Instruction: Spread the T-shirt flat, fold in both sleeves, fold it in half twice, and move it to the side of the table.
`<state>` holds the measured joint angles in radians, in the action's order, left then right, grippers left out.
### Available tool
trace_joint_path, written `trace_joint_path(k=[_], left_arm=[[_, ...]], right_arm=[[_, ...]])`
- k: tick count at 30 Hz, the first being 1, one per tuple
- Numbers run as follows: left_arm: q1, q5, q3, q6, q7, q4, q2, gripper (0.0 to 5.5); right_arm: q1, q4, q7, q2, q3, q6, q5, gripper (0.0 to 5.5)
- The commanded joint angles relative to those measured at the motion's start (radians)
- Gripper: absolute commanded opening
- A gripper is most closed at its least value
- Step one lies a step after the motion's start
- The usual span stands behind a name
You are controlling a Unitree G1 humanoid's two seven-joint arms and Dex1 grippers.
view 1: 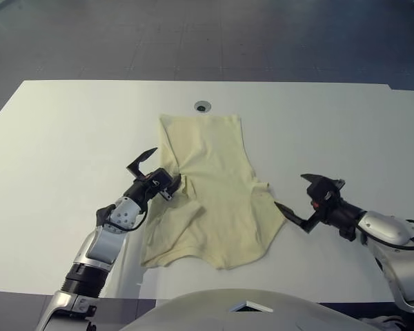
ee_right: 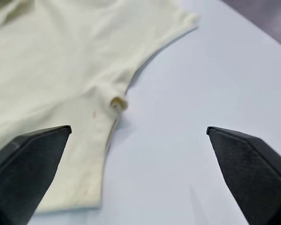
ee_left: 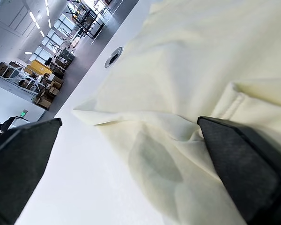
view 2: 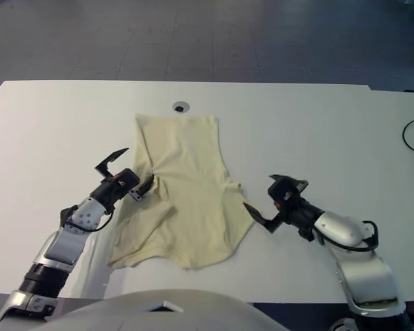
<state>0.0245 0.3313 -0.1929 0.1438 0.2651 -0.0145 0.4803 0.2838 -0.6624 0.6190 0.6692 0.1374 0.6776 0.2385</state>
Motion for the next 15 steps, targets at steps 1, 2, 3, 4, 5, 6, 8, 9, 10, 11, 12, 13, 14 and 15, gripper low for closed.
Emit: trace_joint_path(k=[1, 2, 3, 4, 5, 6, 8, 9, 10, 11, 12, 13, 14, 15], left_arm=[[0.021, -0.013, 0.006, 0.007, 0.010, 0.033, -0.006, 5.39], [0.028, -0.019, 0.012, 0.012, 0.012, 0.056, -0.003, 5.39], [0.036, -0.029, 0.020, 0.021, 0.014, 0.084, -0.001, 5.39], [0.044, -0.041, 0.029, 0.029, 0.018, 0.115, 0.000, 5.39], [0.053, -0.051, 0.037, 0.030, 0.020, 0.143, 0.001, 5.39], [0.062, -0.057, 0.045, 0.035, 0.022, 0.170, 0.005, 5.39], [0.083, -0.078, 0.068, 0.037, 0.025, 0.227, 0.006, 5.40], [0.095, -0.089, 0.080, 0.036, 0.026, 0.256, 0.006, 5.40], [0.107, -0.104, 0.094, 0.035, 0.027, 0.283, 0.005, 5.40], [0.121, -0.116, 0.109, 0.032, 0.027, 0.315, 0.003, 5.40], [0.134, -0.124, 0.123, 0.028, 0.027, 0.346, 0.002, 5.40], [0.146, -0.129, 0.135, 0.026, 0.028, 0.371, 0.003, 5.40], [0.162, -0.131, 0.148, 0.020, 0.026, 0.397, 0.002, 5.40], [0.174, -0.132, 0.159, 0.017, 0.025, 0.414, 0.002, 5.40]], right_arm=[[0.011, -0.032, -0.033, -0.024, 0.069, 0.120, 0.065, 5.40], [0.014, -0.038, -0.041, -0.030, 0.083, 0.149, 0.081, 5.40], [0.016, -0.042, -0.047, -0.039, 0.097, 0.175, 0.099, 5.40], [0.017, -0.045, -0.055, -0.047, 0.110, 0.206, 0.119, 5.40], [0.015, -0.045, -0.059, -0.052, 0.116, 0.231, 0.134, 5.40], [0.019, -0.043, -0.063, -0.055, 0.117, 0.254, 0.146, 5.40], [0.032, -0.042, -0.068, -0.055, 0.104, 0.282, 0.157, 5.15], [0.037, -0.043, -0.072, -0.055, 0.096, 0.294, 0.163, 5.04], [0.041, -0.043, -0.076, -0.054, 0.085, 0.302, 0.165, 4.92], [0.044, -0.043, -0.076, -0.051, 0.075, 0.312, 0.169, 4.71], [0.045, -0.040, -0.080, -0.049, 0.065, 0.318, 0.169, 4.51], [0.046, -0.036, -0.082, -0.046, 0.054, 0.321, 0.167, 4.32], [0.046, -0.033, -0.080, -0.040, 0.043, 0.325, 0.166, 4.24], [0.048, -0.032, -0.079, -0.035, 0.034, 0.329, 0.166, 4.03]])
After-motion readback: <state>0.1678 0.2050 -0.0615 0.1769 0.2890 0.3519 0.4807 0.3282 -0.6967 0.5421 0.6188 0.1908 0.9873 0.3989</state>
